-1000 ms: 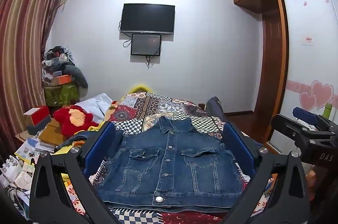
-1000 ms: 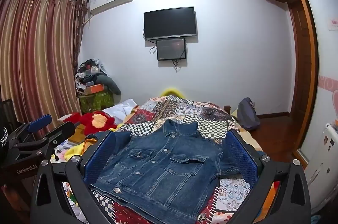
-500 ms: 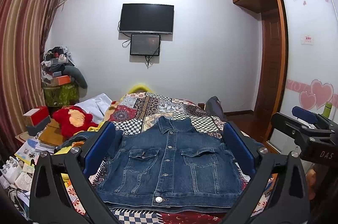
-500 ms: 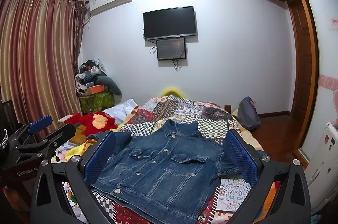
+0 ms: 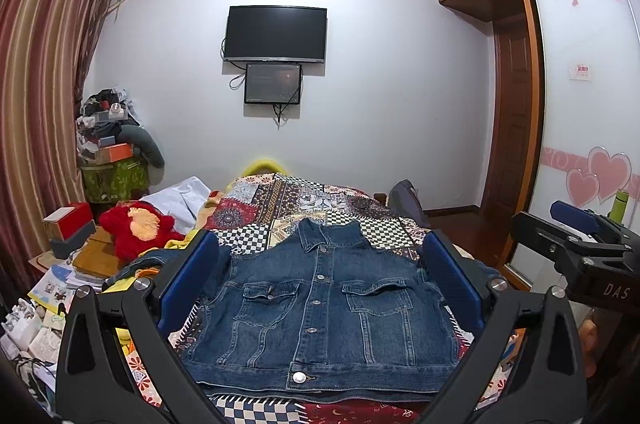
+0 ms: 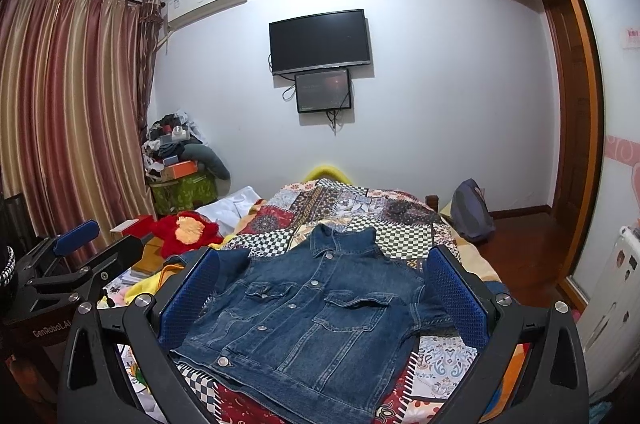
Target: Fold large clothes
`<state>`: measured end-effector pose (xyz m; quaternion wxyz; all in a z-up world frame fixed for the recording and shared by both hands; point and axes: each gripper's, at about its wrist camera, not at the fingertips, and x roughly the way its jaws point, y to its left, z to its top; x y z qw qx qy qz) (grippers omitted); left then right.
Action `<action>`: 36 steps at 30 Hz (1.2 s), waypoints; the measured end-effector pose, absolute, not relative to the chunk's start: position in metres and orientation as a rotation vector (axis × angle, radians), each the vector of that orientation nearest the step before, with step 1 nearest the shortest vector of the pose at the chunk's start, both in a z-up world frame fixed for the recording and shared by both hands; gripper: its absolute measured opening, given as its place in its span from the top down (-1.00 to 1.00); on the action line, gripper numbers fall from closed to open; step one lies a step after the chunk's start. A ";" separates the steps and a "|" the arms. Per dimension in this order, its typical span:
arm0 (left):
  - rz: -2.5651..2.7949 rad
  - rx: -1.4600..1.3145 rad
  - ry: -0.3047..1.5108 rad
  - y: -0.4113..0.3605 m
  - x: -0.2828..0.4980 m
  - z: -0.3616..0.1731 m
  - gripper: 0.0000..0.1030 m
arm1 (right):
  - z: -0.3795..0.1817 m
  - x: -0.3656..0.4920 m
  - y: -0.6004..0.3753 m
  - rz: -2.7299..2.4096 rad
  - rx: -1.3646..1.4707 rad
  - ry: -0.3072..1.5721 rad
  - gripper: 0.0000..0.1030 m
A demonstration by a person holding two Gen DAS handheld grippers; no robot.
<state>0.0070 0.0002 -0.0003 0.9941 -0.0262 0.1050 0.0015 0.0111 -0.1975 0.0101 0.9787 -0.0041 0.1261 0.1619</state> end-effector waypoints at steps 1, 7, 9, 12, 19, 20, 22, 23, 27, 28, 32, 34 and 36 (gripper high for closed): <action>0.003 -0.052 0.212 0.000 0.008 0.000 -0.99 | 0.010 0.011 -0.197 0.326 -0.009 0.254 -1.00; 0.003 -0.050 0.213 -0.001 0.008 0.001 -0.99 | 0.009 0.011 -0.195 0.325 -0.007 0.255 -1.00; 0.003 -0.051 0.213 -0.001 0.008 0.001 -0.99 | 0.009 0.011 -0.196 0.325 -0.007 0.256 -1.00; 0.003 -0.052 0.213 -0.001 0.008 0.001 -0.99 | 0.009 0.011 -0.197 0.326 -0.006 0.257 -1.00; 0.002 -0.049 0.214 -0.001 0.008 0.000 -0.99 | 0.009 0.012 -0.197 0.326 -0.002 0.260 -1.00; 0.002 -0.050 0.214 -0.001 0.009 0.000 -0.99 | 0.009 0.012 -0.198 0.326 -0.003 0.258 -1.00; 0.001 -0.051 0.216 -0.001 0.009 0.000 -0.99 | 0.009 0.012 -0.198 0.325 -0.004 0.258 -1.00; 0.000 -0.052 0.218 -0.001 0.010 0.000 -0.99 | 0.009 0.012 -0.198 0.325 -0.004 0.259 -1.00; -0.002 -0.056 0.228 0.000 0.015 0.000 -0.99 | 0.004 0.012 -0.197 0.321 -0.004 0.262 -1.00; -0.002 -0.056 0.231 0.000 0.016 0.000 -0.99 | 0.003 0.013 -0.196 0.321 -0.003 0.265 -1.00; -0.007 -0.066 0.246 0.003 0.025 -0.003 -0.99 | -0.002 0.016 -0.195 0.319 -0.004 0.280 -1.00; -0.008 -0.068 0.254 0.006 0.030 -0.006 -0.99 | -0.005 0.022 -0.191 0.314 -0.011 0.295 -1.00; -0.010 -0.073 0.264 0.009 0.038 -0.009 -0.99 | -0.002 0.027 -0.190 0.308 -0.019 0.308 -1.00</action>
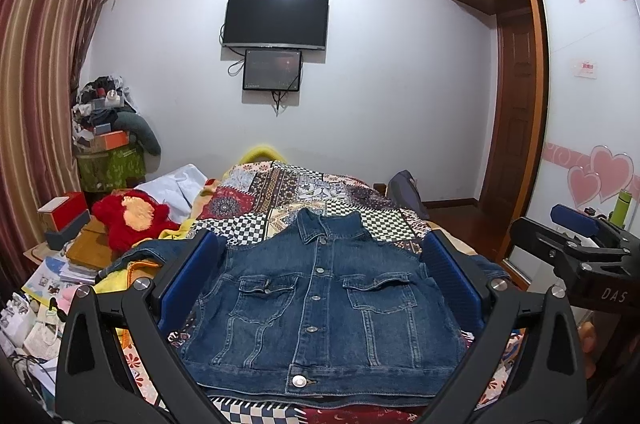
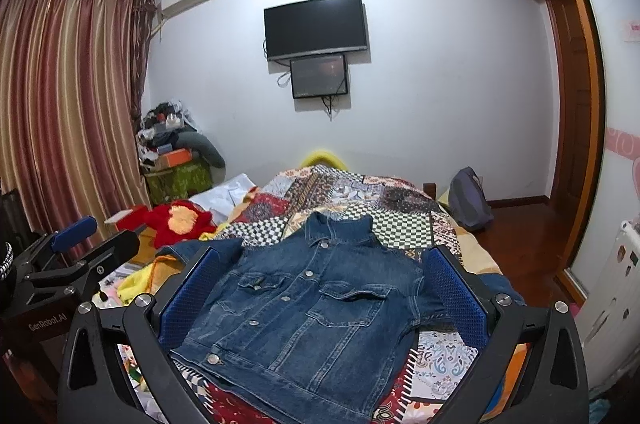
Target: Fold large clothes
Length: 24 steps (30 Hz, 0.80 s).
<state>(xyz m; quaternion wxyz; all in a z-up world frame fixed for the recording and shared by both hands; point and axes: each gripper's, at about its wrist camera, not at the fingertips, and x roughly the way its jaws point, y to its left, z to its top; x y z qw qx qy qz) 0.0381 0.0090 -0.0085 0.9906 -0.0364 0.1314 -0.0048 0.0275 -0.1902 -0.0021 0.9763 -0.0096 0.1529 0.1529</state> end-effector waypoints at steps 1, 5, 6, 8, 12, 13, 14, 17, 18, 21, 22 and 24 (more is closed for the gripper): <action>-0.015 -0.081 0.272 0.011 0.043 -0.010 -0.99 | -0.003 0.031 -0.188 0.308 -0.023 0.317 -1.00; 0.000 -0.114 0.313 0.024 0.066 -0.017 -0.99 | -0.004 0.056 -0.186 0.307 -0.021 0.351 -1.00; 0.009 -0.122 0.328 0.028 0.073 -0.020 -0.99 | -0.004 0.064 -0.185 0.306 -0.020 0.361 -1.00; 0.021 -0.132 0.358 0.036 0.087 -0.026 -0.99 | -0.007 0.081 -0.182 0.303 -0.018 0.391 -1.00; 0.054 -0.163 0.430 0.059 0.119 -0.040 -0.99 | -0.014 0.124 -0.174 0.315 -0.008 0.457 -1.00; 0.060 -0.173 0.443 0.066 0.126 -0.044 -0.99 | -0.015 0.136 -0.171 0.314 -0.010 0.475 -1.00; 0.071 -0.187 0.459 0.074 0.135 -0.047 -0.99 | -0.017 0.146 -0.169 0.315 -0.005 0.480 -1.00; 0.107 -0.204 0.505 0.101 0.162 -0.056 -0.99 | -0.019 0.179 -0.161 0.309 -0.007 0.508 -1.00; 0.127 -0.206 0.518 0.110 0.171 -0.059 -0.99 | -0.018 0.189 -0.158 0.308 -0.008 0.512 -1.00; 0.160 -0.227 0.574 0.144 0.202 -0.072 -0.99 | -0.017 0.219 -0.150 0.302 -0.008 0.531 -1.00; 0.162 -0.240 0.591 0.156 0.211 -0.077 -0.99 | -0.017 0.229 -0.146 0.309 -0.009 0.535 -1.00; 0.178 -0.270 0.629 0.177 0.225 -0.089 -0.99 | -0.018 0.250 -0.138 0.319 -0.019 0.553 -1.00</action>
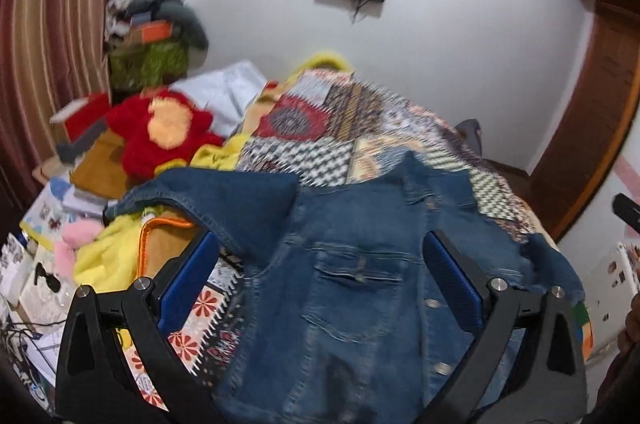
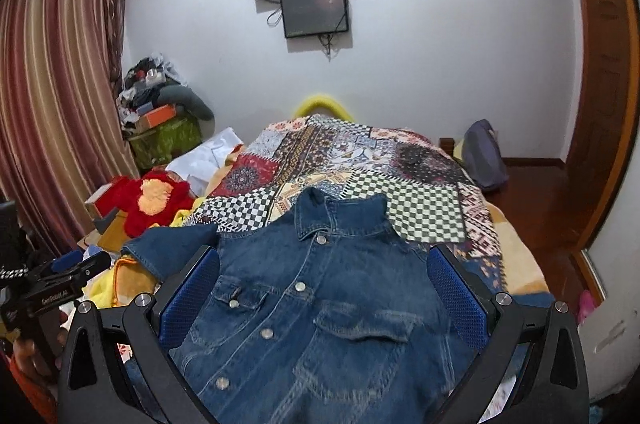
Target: Fold large clothes
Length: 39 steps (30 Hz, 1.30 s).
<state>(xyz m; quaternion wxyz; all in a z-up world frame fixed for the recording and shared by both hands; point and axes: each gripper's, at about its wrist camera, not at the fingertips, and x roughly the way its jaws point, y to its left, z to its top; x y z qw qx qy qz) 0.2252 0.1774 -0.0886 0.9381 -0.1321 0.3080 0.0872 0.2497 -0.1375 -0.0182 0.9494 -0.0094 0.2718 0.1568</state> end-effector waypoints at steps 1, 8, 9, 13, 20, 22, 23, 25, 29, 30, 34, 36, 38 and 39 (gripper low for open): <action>0.194 -0.292 0.654 0.191 0.235 -0.097 -0.99 | -0.020 0.260 -0.133 0.322 -0.026 0.559 -1.00; 0.187 -0.368 0.843 0.248 0.283 -0.156 -0.99 | -0.066 0.327 -0.090 0.345 -0.150 0.680 -1.00; 0.188 -0.389 0.872 0.254 0.289 -0.167 -0.99 | -0.076 0.337 -0.084 0.359 -0.159 0.713 -1.00; 0.209 -0.438 0.946 0.270 0.303 -0.199 -0.99 | -0.120 0.366 -0.068 0.390 -0.170 0.837 -1.00; 0.192 -0.593 0.932 0.305 0.323 -0.221 -0.78 | -0.179 0.401 -0.054 0.433 -0.160 1.030 -1.00; 0.188 -0.605 0.920 0.313 0.331 -0.221 -0.74 | -0.188 0.406 -0.053 0.449 -0.157 1.061 -1.00; 0.194 -0.615 0.915 0.317 0.334 -0.221 -0.71 | -0.193 0.408 -0.051 0.456 -0.159 1.075 -1.00; 0.204 -0.644 0.911 0.326 0.341 -0.222 -0.48 | -0.199 0.410 -0.049 0.462 -0.163 1.091 -1.00; 0.267 -0.677 0.902 0.345 0.355 -0.224 -0.35 | -0.211 0.411 -0.044 0.476 -0.159 1.128 -1.00; 0.298 -0.670 0.903 0.350 0.358 -0.225 -0.22 | -0.213 0.411 -0.044 0.478 -0.161 1.136 -1.00; 0.379 -0.690 0.922 0.364 0.370 -0.231 0.22 | -0.210 0.408 -0.050 0.471 -0.156 1.135 -1.00; 0.407 -0.650 0.925 0.363 0.373 -0.227 0.40 | -0.204 0.406 -0.055 0.464 -0.156 1.117 -1.00; 0.434 -0.591 0.931 0.355 0.376 -0.220 0.48 | -0.197 0.403 -0.061 0.458 -0.159 1.100 -1.00; 0.442 -0.563 0.932 0.350 0.377 -0.216 0.58 | -0.194 0.402 -0.064 0.455 -0.162 1.091 -1.00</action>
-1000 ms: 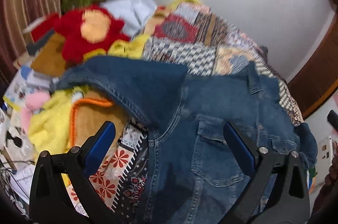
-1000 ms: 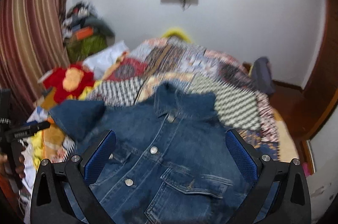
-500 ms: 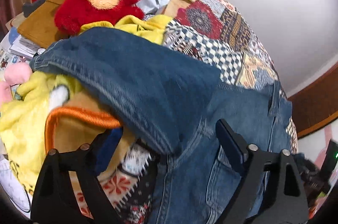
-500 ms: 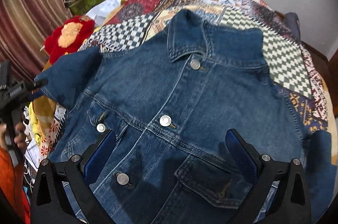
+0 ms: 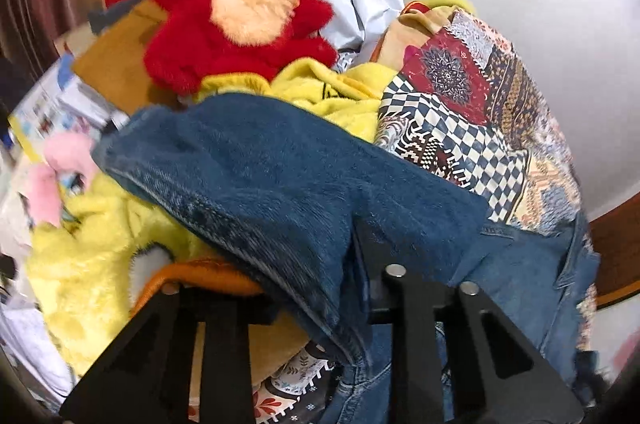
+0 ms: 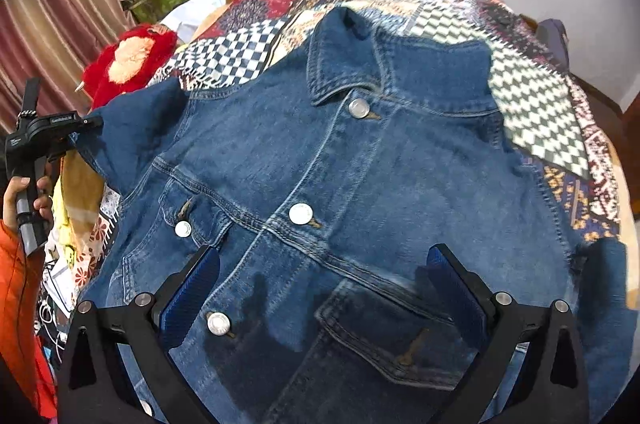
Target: Fold large clothes
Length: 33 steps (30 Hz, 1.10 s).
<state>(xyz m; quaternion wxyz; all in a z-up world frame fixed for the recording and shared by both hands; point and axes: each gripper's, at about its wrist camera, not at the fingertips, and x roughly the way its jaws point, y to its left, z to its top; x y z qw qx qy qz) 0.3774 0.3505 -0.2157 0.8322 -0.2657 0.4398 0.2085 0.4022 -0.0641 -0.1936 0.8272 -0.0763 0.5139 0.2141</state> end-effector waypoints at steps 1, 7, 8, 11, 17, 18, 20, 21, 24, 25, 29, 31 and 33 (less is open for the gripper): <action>0.442 -0.517 0.928 0.342 0.380 -0.208 0.67 | -0.190 0.401 -0.067 0.450 -0.166 1.084 -1.00; 0.419 -0.241 0.826 0.282 0.381 -0.147 0.74 | -0.170 0.390 -0.084 0.418 -0.198 1.037 -1.00; 0.402 -0.210 0.812 0.271 0.381 -0.139 0.74 | -0.166 0.387 -0.086 0.415 -0.202 1.027 -1.00; 0.297 -0.099 0.730 0.224 0.378 -0.116 0.74 | -0.154 0.377 -0.092 0.412 -0.208 0.999 -1.00; 0.112 -0.064 0.834 0.161 0.389 -0.140 0.73 | -0.134 0.357 -0.101 0.410 -0.222 0.950 -1.00; 0.104 -0.096 0.859 0.162 0.390 -0.148 0.73 | -0.131 0.352 -0.103 0.410 -0.224 0.942 -1.00; 0.103 -0.175 0.892 0.168 0.389 -0.159 0.65 | -0.125 0.346 -0.108 0.410 -0.234 0.926 -1.00; 0.112 -0.225 0.907 0.177 0.388 -0.163 0.47 | -0.123 0.343 -0.110 0.406 -0.243 0.918 -1.00; 0.156 -0.310 0.889 0.202 0.374 -0.163 -0.26 | -0.120 0.338 -0.114 0.388 -0.278 0.901 -1.00; 0.193 -0.337 0.865 0.217 0.368 -0.160 -0.32 | -0.121 0.338 -0.115 0.382 -0.286 0.901 -1.00; 0.254 -0.448 0.855 0.264 0.351 -0.159 -0.33 | -0.130 0.343 -0.112 0.369 -0.285 0.920 -1.00; 0.268 -0.533 0.856 0.291 0.346 -0.165 -0.33 | -0.136 0.348 -0.108 0.377 -0.267 0.946 -1.00; 0.274 -0.621 0.873 0.314 0.343 -0.177 -0.33 | -0.142 0.351 -0.102 0.390 -0.254 0.967 -1.00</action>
